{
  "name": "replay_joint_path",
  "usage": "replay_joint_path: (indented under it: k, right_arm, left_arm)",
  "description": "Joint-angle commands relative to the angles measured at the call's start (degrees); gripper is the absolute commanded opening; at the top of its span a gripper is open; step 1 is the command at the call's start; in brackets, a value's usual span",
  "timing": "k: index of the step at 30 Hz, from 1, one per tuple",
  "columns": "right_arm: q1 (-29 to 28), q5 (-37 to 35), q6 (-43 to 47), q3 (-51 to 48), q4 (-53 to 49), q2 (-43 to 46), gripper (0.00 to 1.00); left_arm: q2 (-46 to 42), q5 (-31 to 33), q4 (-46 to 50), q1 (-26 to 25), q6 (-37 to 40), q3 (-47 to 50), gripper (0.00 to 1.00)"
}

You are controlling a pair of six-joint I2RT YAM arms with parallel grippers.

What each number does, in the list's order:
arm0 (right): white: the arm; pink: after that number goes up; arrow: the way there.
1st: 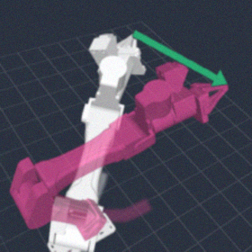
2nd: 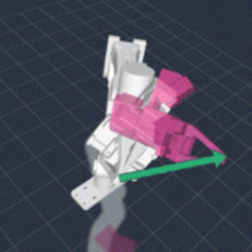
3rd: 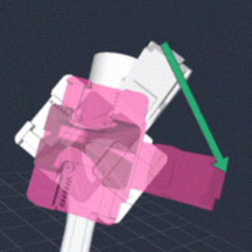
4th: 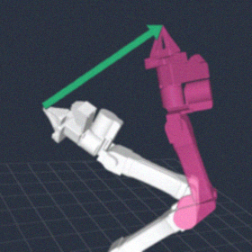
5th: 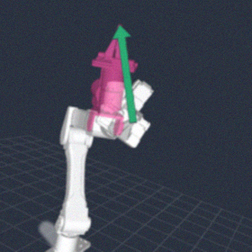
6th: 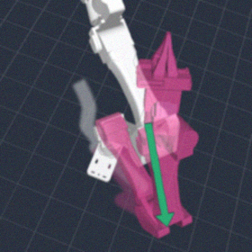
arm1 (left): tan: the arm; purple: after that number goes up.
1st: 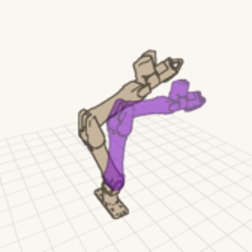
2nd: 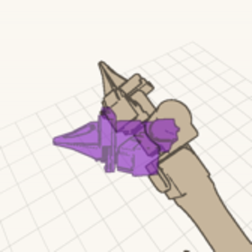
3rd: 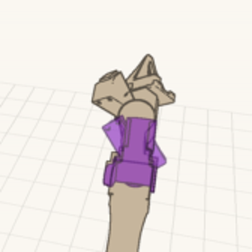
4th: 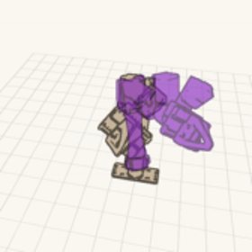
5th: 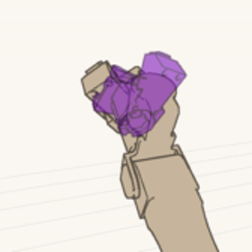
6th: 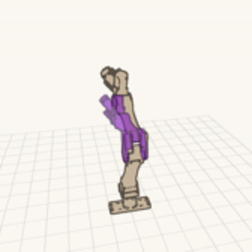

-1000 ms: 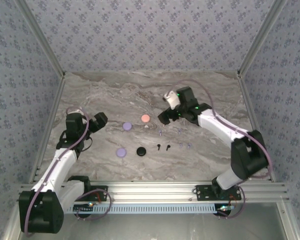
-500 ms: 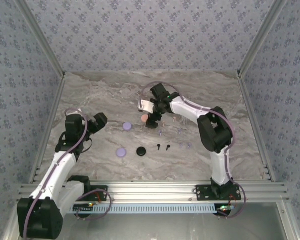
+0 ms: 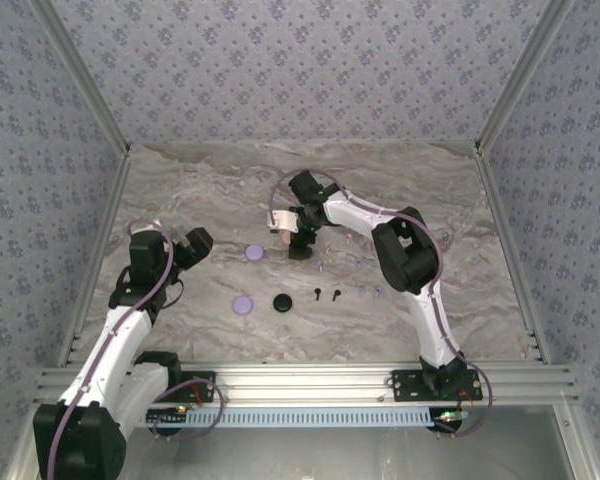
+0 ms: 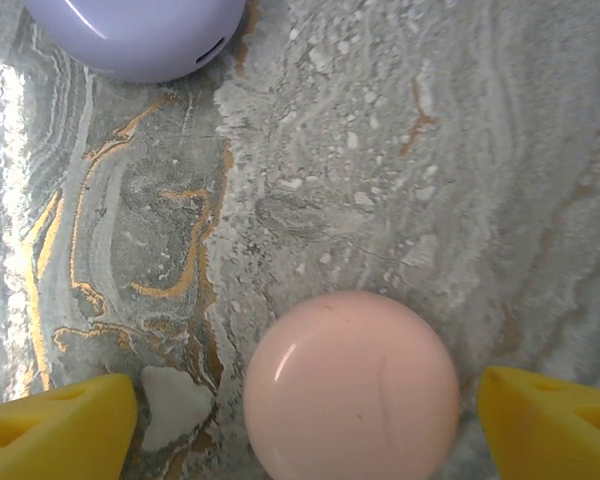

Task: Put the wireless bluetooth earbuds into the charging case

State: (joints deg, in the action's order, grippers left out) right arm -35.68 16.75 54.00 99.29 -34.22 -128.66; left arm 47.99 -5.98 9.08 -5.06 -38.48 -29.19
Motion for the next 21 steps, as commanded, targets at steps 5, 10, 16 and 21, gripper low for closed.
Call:
replay_joint_path:
  k: [5,10,16,21]
  right_arm:
    - [-0.26,-0.51,2.13,3.55,-5.71,-2.12,0.66]
    - [-0.04,-1.01,1.81,3.86,-6.34,-1.48,0.56]
    - [0.25,-0.92,-0.73,0.53,-2.88,4.06,0.54]
    - [0.80,0.47,-4.56,-8.76,5.82,15.24,0.55]
  left_arm:
    - [-0.69,1.02,0.75,-0.39,0.35,-0.03,0.99]
    - [-0.63,1.05,0.87,-0.42,0.56,-0.38,0.99]
    - [-0.48,-2.43,0.01,-0.48,0.90,-1.30,0.99]
    - [0.67,-11.90,-4.58,-1.20,0.44,-2.85,0.98]
